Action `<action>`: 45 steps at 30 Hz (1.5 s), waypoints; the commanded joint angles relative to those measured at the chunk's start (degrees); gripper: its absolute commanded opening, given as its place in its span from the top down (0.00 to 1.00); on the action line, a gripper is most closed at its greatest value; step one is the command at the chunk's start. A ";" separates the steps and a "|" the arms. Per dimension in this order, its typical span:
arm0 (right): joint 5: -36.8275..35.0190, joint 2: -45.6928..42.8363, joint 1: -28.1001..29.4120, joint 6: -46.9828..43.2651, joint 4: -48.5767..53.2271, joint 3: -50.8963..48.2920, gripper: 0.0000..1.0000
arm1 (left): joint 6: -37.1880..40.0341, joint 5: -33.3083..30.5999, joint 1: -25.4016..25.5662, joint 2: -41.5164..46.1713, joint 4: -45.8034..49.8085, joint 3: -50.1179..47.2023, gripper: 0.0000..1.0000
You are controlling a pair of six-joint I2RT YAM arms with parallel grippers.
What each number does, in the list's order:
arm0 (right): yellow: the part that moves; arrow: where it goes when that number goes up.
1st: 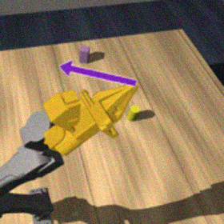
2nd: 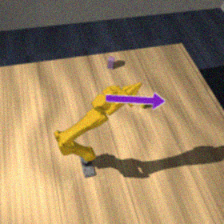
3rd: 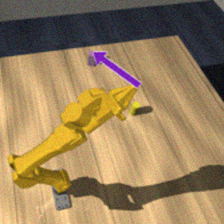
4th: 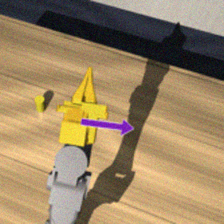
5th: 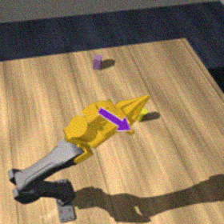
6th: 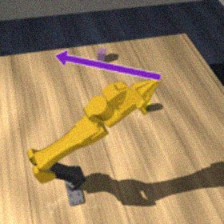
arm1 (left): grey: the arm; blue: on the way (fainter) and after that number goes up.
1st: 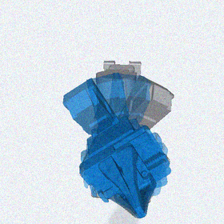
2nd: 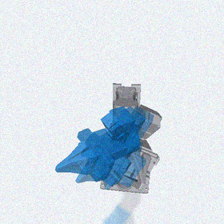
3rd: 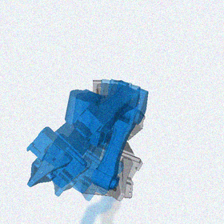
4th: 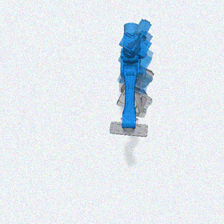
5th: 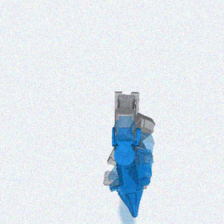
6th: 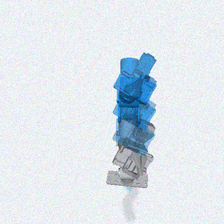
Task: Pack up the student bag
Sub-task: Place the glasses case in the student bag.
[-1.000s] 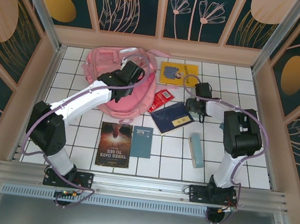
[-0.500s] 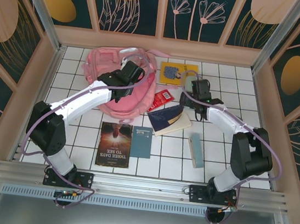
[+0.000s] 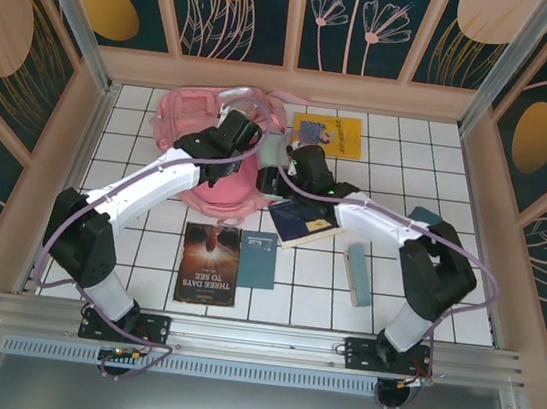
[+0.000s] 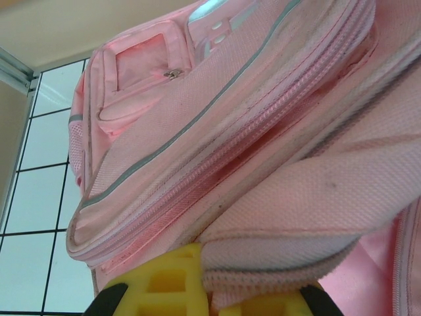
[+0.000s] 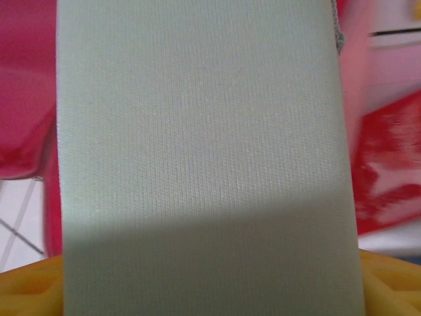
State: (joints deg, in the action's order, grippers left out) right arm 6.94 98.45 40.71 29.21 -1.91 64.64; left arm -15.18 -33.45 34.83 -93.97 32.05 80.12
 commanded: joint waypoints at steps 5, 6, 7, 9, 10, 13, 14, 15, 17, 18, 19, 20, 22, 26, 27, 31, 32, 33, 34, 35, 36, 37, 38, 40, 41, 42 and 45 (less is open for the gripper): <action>7.38 14.35 0.34 10.08 -11.83 11.96 0.23 | -1.63 0.80 0.29 4.02 -5.40 0.58 1.00; 7.59 16.19 0.34 10.81 -12.12 13.87 0.23 | -1.69 1.06 0.32 4.14 -5.40 0.62 1.00; 7.95 18.09 0.25 11.80 -12.67 16.02 0.23 | -1.63 1.23 0.26 4.28 -5.43 0.51 1.00; 7.93 21.78 0.25 13.32 -12.73 20.51 0.22 | -1.53 1.37 0.28 4.30 -5.62 0.39 1.00; 7.33 23.73 0.25 13.79 -11.85 23.26 0.21 | -1.54 1.41 0.24 4.32 -5.56 0.39 1.00; 5.43 29.21 0.16 13.93 -7.31 31.90 0.19 | -1.54 1.98 0.24 4.19 -5.58 0.47 1.00; 4.91 30.88 0.07 13.63 -5.04 34.95 0.16 | -1.56 2.07 0.26 4.20 -5.52 0.54 1.00; 4.30 32.68 0.06 13.06 -2.26 38.52 0.13 | -1.54 2.08 0.26 4.20 -5.51 0.50 1.00; 3.92 35.66 0.07 11.89 2.58 44.06 0.08 | -1.60 1.86 0.24 4.32 -5.56 0.50 1.00; 3.71 36.74 0.07 11.25 5.07 46.71 0.01 | -1.57 1.73 0.25 4.26 -5.56 0.44 1.00; 3.65 37.34 0.14 10.66 6.48 48.01 0.01 | -1.54 1.68 0.25 4.32 -5.54 0.48 1.00; 3.57 37.47 0.16 10.31 7.07 48.30 0.01 | -1.46 1.64 0.25 4.32 -5.55 0.48 1.00; 3.02 36.61 0.16 10.25 7.30 47.33 0.01 | -1.45 1.38 0.26 4.26 -5.52 0.45 1.00; 2.78 33.53 0.31 10.15 5.79 42.77 0.01 | -1.50 0.90 0.26 3.93 -5.44 0.48 1.00; 2.45 32.50 0.37 10.16 5.56 41.38 0.01 | -1.57 0.70 0.24 3.81 -5.38 0.54 1.00; 0.92 26.95 1.07 9.92 2.48 32.95 0.01 | -1.70 0.02 0.11 3.54 -5.16 0.57 1.00; 0.46 25.51 1.25 9.89 1.89 30.81 0.01 | -1.91 -0.01 -0.07 3.45 -5.14 0.57 1.00; -0.20 23.65 1.46 9.66 1.14 28.33 0.01 | -2.11 -0.01 -0.18 3.28 -4.99 0.62 1.00; -0.74 21.86 1.63 9.44 0.71 26.11 0.01 | -2.16 0.19 -0.35 3.12 -4.98 0.65 1.00; -1.02 20.44 1.63 9.29 0.36 24.04 0.01 | -2.28 0.22 -0.41 3.03 -4.91 0.60 1.00; -1.64 18.15 1.72 8.96 0.03 21.49 0.01 | -2.26 0.26 -0.45 2.92 -4.93 0.63 1.00; -2.23 15.91 1.83 8.74 -0.23 19.09 0.01 | -2.35 0.33 -0.44 2.88 -4.90 0.67 1.00; -2.71 13.91 1.90 8.47 -0.52 16.82 0.01 | -2.36 0.48 -0.46 2.79 -4.90 0.68 1.00; -4.95 8.90 1.98 7.82 -0.47 12.13 0.01 | -2.40 0.57 -0.48 2.82 -4.83 0.69 1.00; -5.82 6.65 2.03 7.67 -0.24 9.98 0.01 | -2.38 0.60 -0.51 2.83 -4.89 0.74 1.00; -6.75 4.00 2.07 7.38 -0.15 7.45 0.01 | -2.28 0.86 -0.48 2.92 -4.92 0.64 1.00; -10.83 -3.29 2.00 7.01 2.47 0.81 0.01 | -2.04 1.69 -0.53 2.89 -5.03 0.62 1.00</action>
State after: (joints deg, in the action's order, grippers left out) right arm 1.80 100.60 42.52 37.78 -0.54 69.52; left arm -16.23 -31.75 34.28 -92.36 30.26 79.90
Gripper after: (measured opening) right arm 0.990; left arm 0.080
